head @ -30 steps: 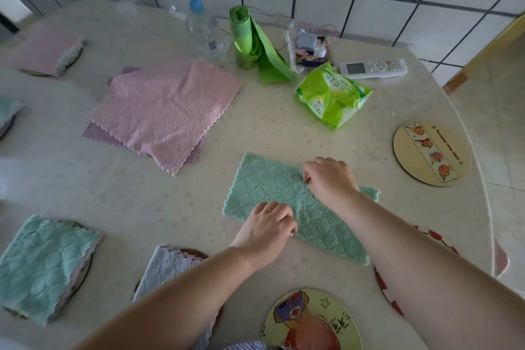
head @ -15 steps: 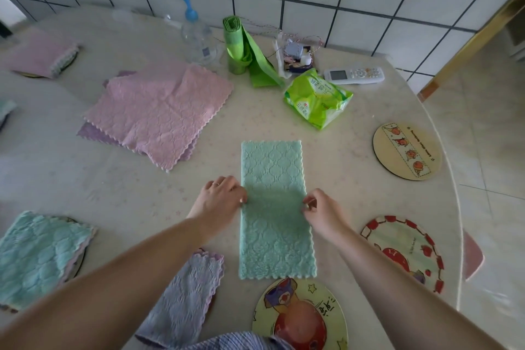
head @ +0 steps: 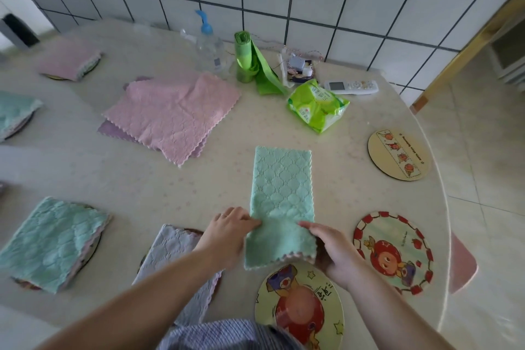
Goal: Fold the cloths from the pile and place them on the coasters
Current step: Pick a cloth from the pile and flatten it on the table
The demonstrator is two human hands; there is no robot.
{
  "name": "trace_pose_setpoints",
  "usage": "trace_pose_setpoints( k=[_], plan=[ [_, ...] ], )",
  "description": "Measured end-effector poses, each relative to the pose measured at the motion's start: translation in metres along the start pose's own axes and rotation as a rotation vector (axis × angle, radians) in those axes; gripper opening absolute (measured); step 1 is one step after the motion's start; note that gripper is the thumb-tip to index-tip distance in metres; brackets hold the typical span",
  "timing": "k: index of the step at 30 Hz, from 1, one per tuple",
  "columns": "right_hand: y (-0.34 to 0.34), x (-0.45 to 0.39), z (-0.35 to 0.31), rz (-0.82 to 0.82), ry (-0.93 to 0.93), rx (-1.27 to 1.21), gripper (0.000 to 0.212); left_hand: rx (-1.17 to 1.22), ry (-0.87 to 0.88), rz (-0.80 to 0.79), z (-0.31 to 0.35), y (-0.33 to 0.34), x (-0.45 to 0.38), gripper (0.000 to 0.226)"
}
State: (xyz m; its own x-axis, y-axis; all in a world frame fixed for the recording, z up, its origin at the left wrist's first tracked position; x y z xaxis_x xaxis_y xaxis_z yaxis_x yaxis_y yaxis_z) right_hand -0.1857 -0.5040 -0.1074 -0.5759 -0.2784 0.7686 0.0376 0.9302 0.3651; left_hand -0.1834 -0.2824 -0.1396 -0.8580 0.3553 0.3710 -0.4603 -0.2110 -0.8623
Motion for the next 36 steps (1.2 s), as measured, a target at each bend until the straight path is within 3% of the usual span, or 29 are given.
trace_pose_setpoints(
  k=[4, 11, 13, 18, 22, 25, 29, 32, 36],
  plan=[
    [-0.001, 0.02, 0.008, 0.005, 0.042, -0.296, 0.022, -0.026, 0.086, 0.031, 0.01, 0.004, 0.011, 0.058],
    [-0.011, 0.051, 0.018, -0.12, -0.067, -0.049, 0.027, 0.168, 0.205, 0.033, 0.013, 0.005, 0.03, 0.046],
    [-0.013, 0.06, 0.026, -0.09, -0.123, 0.219, 0.029, 0.146, 0.226, 0.027, 0.015, -0.001, 0.037, 0.04],
    [-0.023, 0.059, 0.039, 0.228, -0.47, 1.305, 0.053, 0.098, 0.197, -0.091, 0.014, -0.006, 0.047, 0.041],
    [-0.017, 0.039, 0.043, 0.109, -0.508, 1.588, 0.057, 0.144, 0.172, -0.13, 0.009, -0.005, 0.044, 0.032],
    [-0.013, 0.027, 0.04, -0.006, -0.574, 1.637, 0.043, 0.192, 0.141, -0.143, 0.007, -0.005, 0.038, 0.024],
    [-0.011, 0.024, 0.033, 0.002, -0.473, 1.342, 0.015, 0.414, 0.008, -0.132, 0.01, -0.005, 0.031, 0.008],
    [-0.015, 0.013, 0.028, 0.087, -0.387, 1.289, 0.026, 0.608, -0.066, -0.053, 0.009, -0.003, 0.02, 0.017],
    [-0.018, -0.001, 0.017, 0.171, -0.421, 1.135, 0.029, 0.65, -0.187, -0.042, 0.003, -0.003, -0.001, 0.035]
  ],
)
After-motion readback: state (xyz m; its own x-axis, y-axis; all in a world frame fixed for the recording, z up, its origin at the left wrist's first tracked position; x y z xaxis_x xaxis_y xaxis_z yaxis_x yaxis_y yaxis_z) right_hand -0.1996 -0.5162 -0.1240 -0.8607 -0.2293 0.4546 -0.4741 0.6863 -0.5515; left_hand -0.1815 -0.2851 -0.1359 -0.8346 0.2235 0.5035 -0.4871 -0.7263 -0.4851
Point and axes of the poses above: each hand's wrist, its own x-axis away from the middle knuckle, its own y-axis out of the palm, z = x × y, the point moved 1 cm from there along -x, towards the middle knuckle, and after that the axes turned 9 degrees about -z, right-handed, at the moved point
